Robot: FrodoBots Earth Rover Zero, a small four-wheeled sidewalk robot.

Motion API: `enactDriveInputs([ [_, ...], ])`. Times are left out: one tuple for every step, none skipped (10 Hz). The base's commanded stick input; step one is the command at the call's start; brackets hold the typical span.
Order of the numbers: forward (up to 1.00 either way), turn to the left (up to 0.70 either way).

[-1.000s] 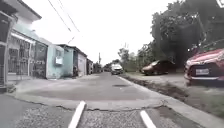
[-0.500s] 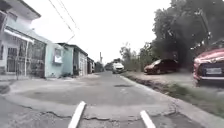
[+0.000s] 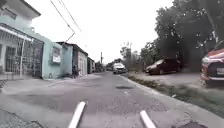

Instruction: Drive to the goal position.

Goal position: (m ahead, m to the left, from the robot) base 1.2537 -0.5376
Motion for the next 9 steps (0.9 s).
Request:
enactDriveInputs([
  [0.7,0.0],
  [0.7,0.0],
  [0.7,0.0],
  [0.7,0.0],
  [0.7,0.0],
  [0.7,0.0],
  [0.7,0.0],
  [0.7,0.0],
  [0.7,0.0],
])
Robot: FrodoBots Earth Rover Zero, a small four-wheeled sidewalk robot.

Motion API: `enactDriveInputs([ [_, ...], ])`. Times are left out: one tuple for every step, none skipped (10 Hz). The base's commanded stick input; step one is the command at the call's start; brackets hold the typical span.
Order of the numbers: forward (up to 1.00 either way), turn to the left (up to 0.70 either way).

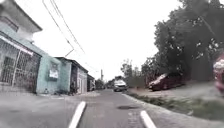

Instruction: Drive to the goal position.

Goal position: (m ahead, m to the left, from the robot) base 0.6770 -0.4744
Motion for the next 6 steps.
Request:
enactDriveInputs([
  [0.7,0.0],
  [0.7,0.0],
  [0.7,0.0],
  [0.7,0.0],
  [0.7,0.0],
  [0.7,0.0],
])
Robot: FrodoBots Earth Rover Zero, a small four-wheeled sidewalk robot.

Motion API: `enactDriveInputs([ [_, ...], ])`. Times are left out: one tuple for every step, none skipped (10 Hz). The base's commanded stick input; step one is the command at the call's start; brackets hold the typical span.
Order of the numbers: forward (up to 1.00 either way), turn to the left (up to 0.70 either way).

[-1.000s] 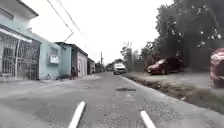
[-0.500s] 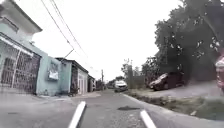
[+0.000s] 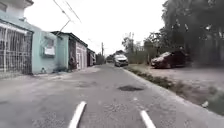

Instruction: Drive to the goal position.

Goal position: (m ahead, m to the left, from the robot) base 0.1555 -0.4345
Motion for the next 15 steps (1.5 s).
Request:
enactDriveInputs([
  [0.7,0.0],
  [0.7,0.0],
  [0.7,0.0],
  [0.7,0.0],
  [0.7,0.0],
  [0.7,0.0],
  [0.7,0.0],
  [0.7,0.0],
  [0.7,-0.07],
  [0.7,-0.15],
  [0.7,-0.15],
  [0.7,-0.12],
  [0.7,-0.1],
  [0.7,-0.07],
  [0.7,-0.04],
])
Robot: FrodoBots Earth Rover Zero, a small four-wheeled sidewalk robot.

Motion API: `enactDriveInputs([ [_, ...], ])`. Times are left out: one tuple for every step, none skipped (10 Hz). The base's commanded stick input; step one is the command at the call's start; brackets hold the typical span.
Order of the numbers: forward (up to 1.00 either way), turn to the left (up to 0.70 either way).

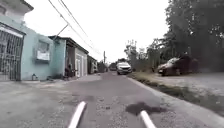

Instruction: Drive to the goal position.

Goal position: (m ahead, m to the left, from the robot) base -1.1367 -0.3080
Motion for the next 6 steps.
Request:
enactDriveInputs([
  [0.7,-0.01],
  [0.7,0.0],
  [0.7,0.0],
  [0.7,0.0],
  [0.7,0.0],
  [0.7,0.0],
])
